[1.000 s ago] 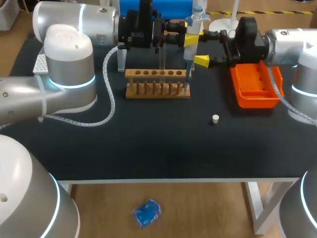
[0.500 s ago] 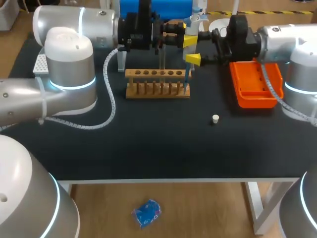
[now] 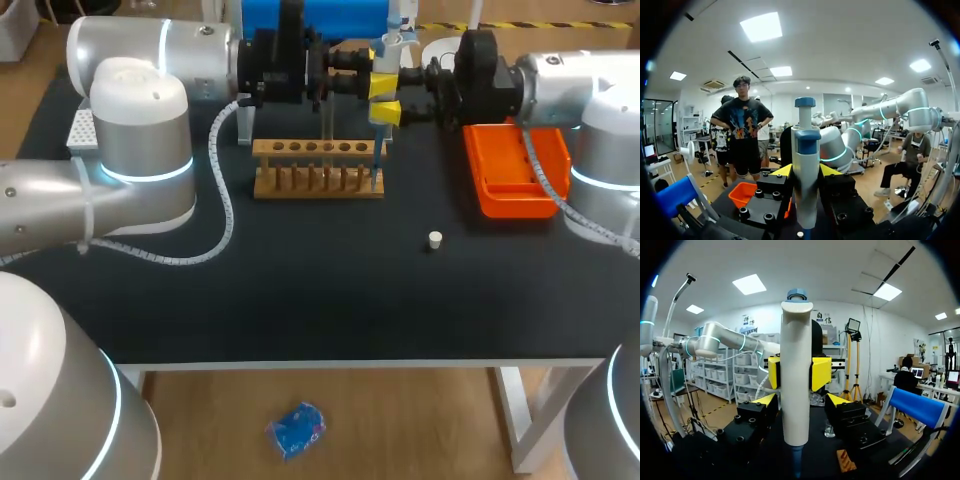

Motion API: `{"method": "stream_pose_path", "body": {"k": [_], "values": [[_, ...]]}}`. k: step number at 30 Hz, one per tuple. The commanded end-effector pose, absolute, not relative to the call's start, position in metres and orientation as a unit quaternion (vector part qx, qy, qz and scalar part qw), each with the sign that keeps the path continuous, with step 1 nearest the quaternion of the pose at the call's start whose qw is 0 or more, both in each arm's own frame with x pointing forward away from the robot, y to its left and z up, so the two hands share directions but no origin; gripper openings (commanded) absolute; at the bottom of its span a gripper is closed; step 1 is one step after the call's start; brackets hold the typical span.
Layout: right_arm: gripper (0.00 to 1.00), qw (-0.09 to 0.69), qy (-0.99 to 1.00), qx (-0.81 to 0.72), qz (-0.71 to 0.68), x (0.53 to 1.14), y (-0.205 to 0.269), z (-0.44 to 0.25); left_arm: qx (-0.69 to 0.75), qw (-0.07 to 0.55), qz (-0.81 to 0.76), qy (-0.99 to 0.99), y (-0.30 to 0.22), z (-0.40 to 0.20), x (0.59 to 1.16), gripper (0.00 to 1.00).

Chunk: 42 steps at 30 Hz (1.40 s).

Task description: Invert the test tube, pick up the pipette, mount the tip to pipette, aspirate from beaker and dispense into the tube, eject the tip, return the pipette, and cap with the stopper.

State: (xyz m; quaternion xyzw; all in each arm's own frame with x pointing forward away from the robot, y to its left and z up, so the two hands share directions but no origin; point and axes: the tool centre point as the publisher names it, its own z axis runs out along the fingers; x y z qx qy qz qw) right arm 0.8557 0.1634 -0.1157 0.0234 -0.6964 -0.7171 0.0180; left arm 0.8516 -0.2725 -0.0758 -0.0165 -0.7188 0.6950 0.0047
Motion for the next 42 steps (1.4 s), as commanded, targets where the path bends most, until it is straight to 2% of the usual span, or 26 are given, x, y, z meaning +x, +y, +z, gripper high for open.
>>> {"method": "stream_pose_path", "body": {"k": [1,2,11,15,16,17,26,27,37,42], "values": [[0.56,0.017,-0.696,0.024,-0.717,0.856,0.164,-0.115,-0.015,0.003,0.696,-0.718,-0.272,-0.077,0.851,0.00],[0.48,0.017,-0.696,0.024,-0.717,0.856,0.164,-0.115,-0.015,0.003,0.696,-0.718,-0.272,-0.077,0.851,0.00],[0.34,0.018,-0.695,0.020,-0.719,0.855,0.163,-0.116,-0.013,0.003,0.696,-0.717,-0.271,-0.079,0.852,0.00],[0.14,0.019,-0.694,0.018,-0.720,0.855,0.163,-0.117,-0.012,0.003,0.697,-0.717,-0.271,-0.080,0.852,0.00],[0.03,0.020,-0.693,0.017,-0.720,0.855,0.163,-0.117,-0.012,0.003,0.697,-0.717,-0.271,-0.080,0.852,0.00],[0.00,0.020,-0.693,0.017,-0.720,0.856,0.163,-0.117,-0.012,0.003,0.697,-0.717,-0.271,-0.080,0.852,0.00],[0.00,0.020,-0.694,0.015,-0.720,0.856,0.163,-0.118,-0.016,-0.003,0.695,-0.718,-0.271,-0.079,0.852,0.00],[0.00,0.020,-0.694,0.015,-0.719,0.856,0.163,-0.118,-0.018,-0.007,0.697,-0.717,-0.271,-0.079,0.852,1.00],[0.00,0.019,-0.694,0.015,-0.719,0.856,0.160,-0.117,-0.004,-0.049,0.693,-0.719,-0.257,-0.068,0.854,1.00],[0.00,0.020,-0.692,0.016,-0.722,0.859,0.145,-0.121,-0.004,-0.049,0.693,-0.719,-0.257,-0.068,0.854,1.00]]}}
